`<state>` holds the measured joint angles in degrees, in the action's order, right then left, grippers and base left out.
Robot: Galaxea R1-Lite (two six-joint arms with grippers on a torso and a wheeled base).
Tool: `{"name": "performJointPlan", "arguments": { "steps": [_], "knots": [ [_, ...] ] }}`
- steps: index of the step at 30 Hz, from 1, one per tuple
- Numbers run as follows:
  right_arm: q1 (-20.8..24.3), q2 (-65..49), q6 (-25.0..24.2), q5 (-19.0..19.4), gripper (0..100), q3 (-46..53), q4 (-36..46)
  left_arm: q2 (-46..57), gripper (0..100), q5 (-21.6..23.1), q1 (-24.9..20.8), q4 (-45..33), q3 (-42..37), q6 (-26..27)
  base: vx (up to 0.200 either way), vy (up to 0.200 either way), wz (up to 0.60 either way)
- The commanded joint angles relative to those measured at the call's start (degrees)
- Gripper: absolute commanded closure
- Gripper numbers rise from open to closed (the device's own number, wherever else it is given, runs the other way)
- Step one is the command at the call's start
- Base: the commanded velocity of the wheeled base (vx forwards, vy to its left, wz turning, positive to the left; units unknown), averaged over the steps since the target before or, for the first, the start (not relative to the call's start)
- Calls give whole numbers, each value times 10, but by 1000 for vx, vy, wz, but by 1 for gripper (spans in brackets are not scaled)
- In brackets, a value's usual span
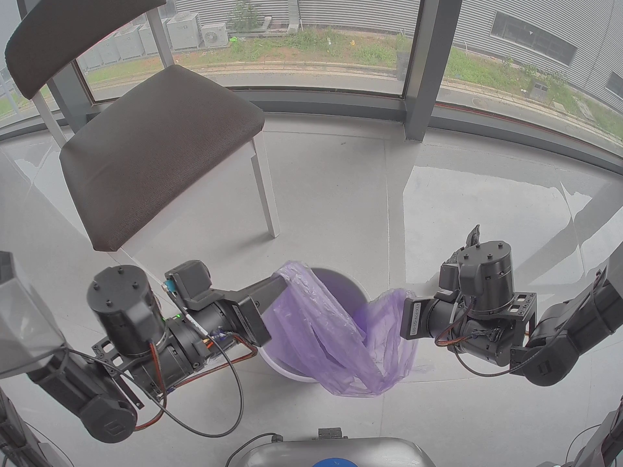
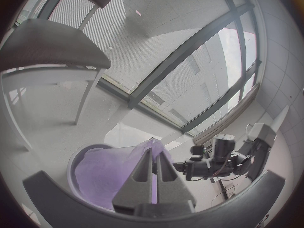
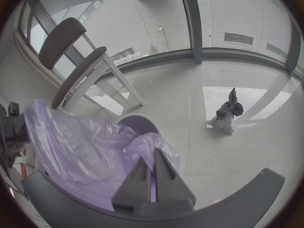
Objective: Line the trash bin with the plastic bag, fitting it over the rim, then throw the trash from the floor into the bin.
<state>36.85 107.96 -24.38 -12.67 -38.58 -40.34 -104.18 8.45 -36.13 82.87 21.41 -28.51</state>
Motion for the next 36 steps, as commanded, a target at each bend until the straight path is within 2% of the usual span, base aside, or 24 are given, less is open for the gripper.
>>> {"name": "performJointPlan", "arguments": {
  "steps": [1, 8, 13, 22, 26, 31, 36],
  "knots": [
    [2, 28, -4, -3, 100, 4, -19, -88, 100, 5, 32, 10, 3, -1, 0, 0, 0],
    [7, 30, -4, -3, 100, 6, -26, -181, 100, 30, 72, 69, 20, -3, 0, 0, 0],
    [14, 39, -8, -3, 100, 5, -26, -225, 100, 34, 91, 71, 39, -18, 0, 0, 0],
    [14, 47, -14, -8, 100, -19, -40, -248, 100, 30, 101, 71, 74, -41, 0, 0, 0],
    [6, 43, -12, -10, 100, -47, -42, -225, 100, 27, 105, 71, 91, -73, 0, 0, 0],
    [-13, 45, -12, -11, 100, -84, -40, -219, 100, 3, 104, 71, 115, -96, 0, 0, 0],
    [-35, 48, -11, -11, 100, -113, -40, -253, 100, -48, 93, 71, 166, -122, 0, 0, 0]
  ]
}}
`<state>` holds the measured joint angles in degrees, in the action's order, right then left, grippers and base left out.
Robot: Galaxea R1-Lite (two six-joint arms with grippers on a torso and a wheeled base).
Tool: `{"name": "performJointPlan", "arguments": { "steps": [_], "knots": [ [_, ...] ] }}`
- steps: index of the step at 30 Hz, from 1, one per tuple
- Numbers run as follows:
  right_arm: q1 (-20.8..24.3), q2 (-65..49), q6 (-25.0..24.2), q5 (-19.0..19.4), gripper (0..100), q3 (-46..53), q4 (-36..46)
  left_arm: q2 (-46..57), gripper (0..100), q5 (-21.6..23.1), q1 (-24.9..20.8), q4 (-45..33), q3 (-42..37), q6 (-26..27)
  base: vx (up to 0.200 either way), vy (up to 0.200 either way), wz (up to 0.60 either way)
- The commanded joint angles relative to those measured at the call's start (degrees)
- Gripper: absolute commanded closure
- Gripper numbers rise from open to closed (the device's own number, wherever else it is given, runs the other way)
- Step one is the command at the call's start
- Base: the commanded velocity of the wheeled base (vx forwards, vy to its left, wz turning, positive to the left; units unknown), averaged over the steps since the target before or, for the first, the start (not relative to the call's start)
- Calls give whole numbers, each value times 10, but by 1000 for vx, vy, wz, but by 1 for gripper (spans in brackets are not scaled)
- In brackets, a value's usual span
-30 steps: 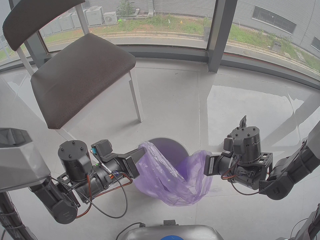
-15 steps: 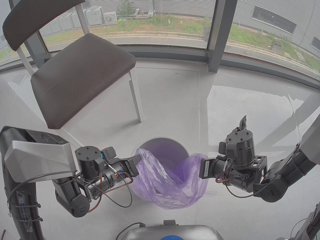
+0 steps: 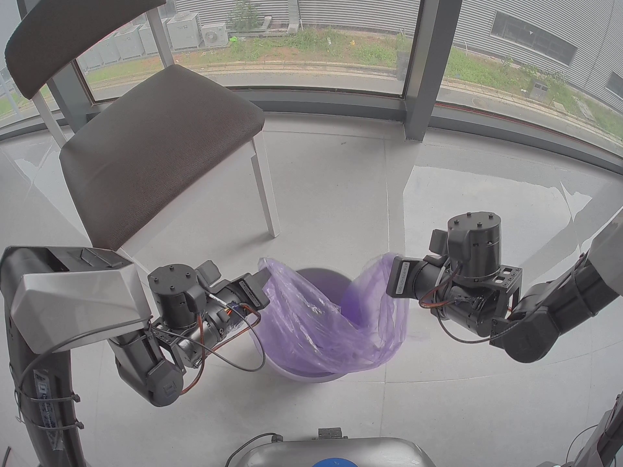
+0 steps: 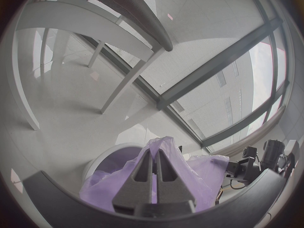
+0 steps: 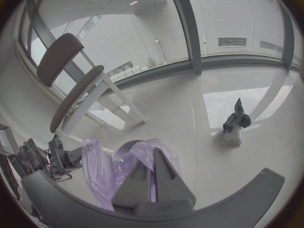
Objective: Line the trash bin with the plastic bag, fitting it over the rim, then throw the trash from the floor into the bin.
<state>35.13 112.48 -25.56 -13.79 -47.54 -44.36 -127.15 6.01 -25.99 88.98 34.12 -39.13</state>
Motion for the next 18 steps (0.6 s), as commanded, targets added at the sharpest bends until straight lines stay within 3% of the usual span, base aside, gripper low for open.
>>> {"name": "performJointPlan", "arguments": {
  "steps": [1, 7, 18],
  "knots": [
    [-24, 3, 1, 0, 100, -28, 0, -31, 100, -34, -11, 10, 53, -24, 0, 0, 0],
    [-41, 1, 1, 1, 100, -28, 0, -60, 100, -53, -36, 10, 88, -53, 0, 0, 0],
    [-35, -2, 0, 2, 100, -5, -2, -114, 100, -53, -53, 10, 116, -56, 0, 0, 0]
  ]
}}
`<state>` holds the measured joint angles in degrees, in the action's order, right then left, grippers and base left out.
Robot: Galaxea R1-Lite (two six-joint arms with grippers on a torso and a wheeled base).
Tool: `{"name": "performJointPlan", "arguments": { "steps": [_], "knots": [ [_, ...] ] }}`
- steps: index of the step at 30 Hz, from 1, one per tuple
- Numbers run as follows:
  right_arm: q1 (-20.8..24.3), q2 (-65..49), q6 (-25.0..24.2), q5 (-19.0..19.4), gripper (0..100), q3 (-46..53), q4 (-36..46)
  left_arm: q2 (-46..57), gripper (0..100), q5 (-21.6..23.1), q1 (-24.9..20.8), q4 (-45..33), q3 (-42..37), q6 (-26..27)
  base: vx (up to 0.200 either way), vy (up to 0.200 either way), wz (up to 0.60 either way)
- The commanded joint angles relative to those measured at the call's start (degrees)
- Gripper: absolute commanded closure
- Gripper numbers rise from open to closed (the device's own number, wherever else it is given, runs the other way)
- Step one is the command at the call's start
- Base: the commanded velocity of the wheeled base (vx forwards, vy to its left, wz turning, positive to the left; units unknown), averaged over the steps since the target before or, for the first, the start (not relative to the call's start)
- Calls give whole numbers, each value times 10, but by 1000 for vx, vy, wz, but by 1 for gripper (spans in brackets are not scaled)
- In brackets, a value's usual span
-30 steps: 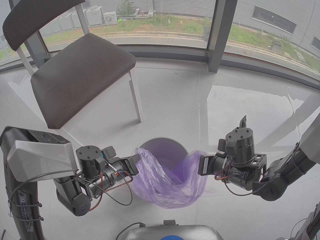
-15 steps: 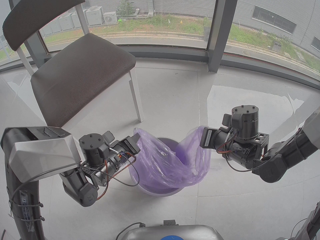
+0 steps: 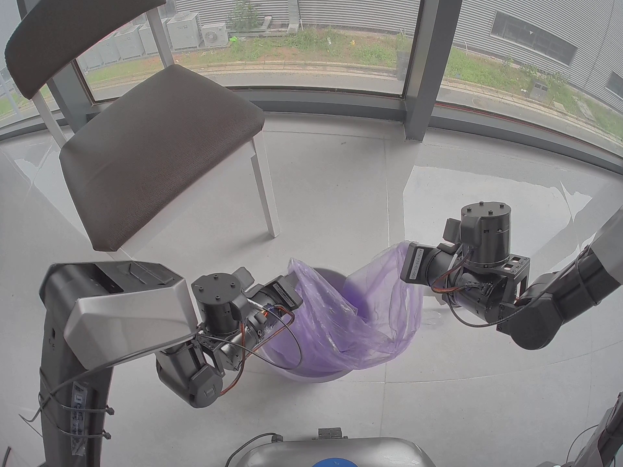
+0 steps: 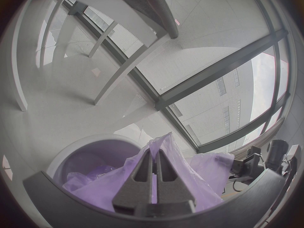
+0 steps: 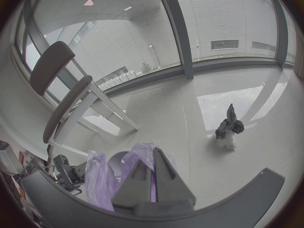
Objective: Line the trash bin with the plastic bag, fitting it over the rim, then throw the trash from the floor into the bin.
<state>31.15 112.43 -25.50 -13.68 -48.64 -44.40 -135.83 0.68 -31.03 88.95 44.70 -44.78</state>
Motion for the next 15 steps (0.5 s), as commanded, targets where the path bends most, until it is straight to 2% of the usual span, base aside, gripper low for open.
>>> {"name": "performJointPlan", "arguments": {
  "steps": [1, 10, 15],
  "knots": [
    [9, 2, -2, 1, 100, 7, -3, -30, 100, -1, -2, 10, 13, 0, 0, 0, 0],
    [48, 12, -26, 0, 100, 9, -4, -50, 100, -13, 2, 10, 24, 2, 0, 0, 0],
    [63, 17, -29, -1, 100, 11, -4, -62, 100, -40, 2, 10, 36, 14, 0, 0, 0]
  ]
}}
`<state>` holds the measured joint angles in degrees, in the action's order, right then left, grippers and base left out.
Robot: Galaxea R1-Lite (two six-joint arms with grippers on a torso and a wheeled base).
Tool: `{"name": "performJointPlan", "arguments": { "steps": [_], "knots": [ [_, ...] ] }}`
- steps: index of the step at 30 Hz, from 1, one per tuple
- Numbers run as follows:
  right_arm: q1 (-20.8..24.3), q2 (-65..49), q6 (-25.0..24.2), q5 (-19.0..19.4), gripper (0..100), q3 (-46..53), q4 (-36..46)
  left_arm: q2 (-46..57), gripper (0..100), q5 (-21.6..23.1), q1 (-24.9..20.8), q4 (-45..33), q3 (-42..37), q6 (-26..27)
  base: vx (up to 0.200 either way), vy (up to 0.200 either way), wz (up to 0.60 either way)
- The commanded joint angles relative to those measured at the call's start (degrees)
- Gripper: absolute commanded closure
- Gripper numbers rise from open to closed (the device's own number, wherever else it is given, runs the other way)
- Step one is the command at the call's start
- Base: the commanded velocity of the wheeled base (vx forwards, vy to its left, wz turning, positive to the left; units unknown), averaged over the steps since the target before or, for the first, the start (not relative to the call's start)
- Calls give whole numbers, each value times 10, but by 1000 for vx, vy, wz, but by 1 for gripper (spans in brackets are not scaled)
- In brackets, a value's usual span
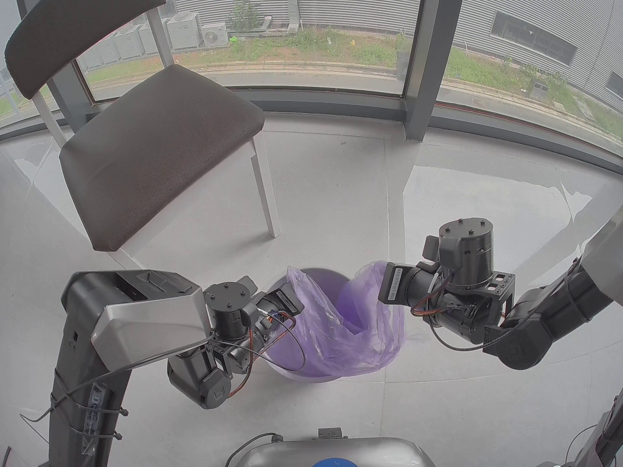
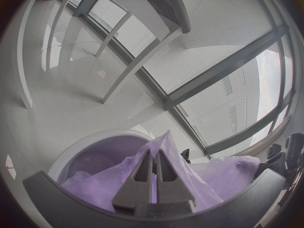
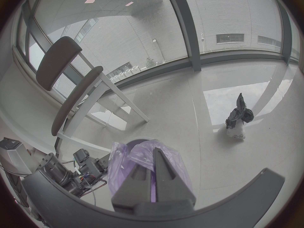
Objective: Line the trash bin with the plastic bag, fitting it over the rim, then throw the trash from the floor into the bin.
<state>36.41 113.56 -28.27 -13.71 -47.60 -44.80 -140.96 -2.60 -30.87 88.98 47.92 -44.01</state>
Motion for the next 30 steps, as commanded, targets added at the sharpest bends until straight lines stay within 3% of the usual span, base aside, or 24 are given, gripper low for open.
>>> {"name": "performJointPlan", "arguments": {
  "steps": [1, 7, 15, 18, 23, 30],
  "knots": [
    [11, 7, -1, 0, 100, 0, 0, -9, 100, -8, 1, 10, 1, 15, 0, 0, 0],
    [27, 18, -2, -2, 100, -12, -1, -3, 100, -14, 22, 10, -26, 113, 0, 0, 0],
    [30, 28, -2, -19, 100, -39, 0, 43, 100, -1, 53, 9, -47, 120, 0, 0, 0],
    [30, 47, -4, -43, 100, -61, 0, 71, 100, 22, 70, 10, -71, 120, 0, 0, 0],
    [40, 61, -13, -47, 100, -75, -1, 102, 100, 72, 81, 10, -122, 128, 0, 0, 0],
    [40, 80, -33, -81, 100, -98, -8, 111, 100, 89, 89, 10, -146, 165, 0, 0, 0]
  ]
}}
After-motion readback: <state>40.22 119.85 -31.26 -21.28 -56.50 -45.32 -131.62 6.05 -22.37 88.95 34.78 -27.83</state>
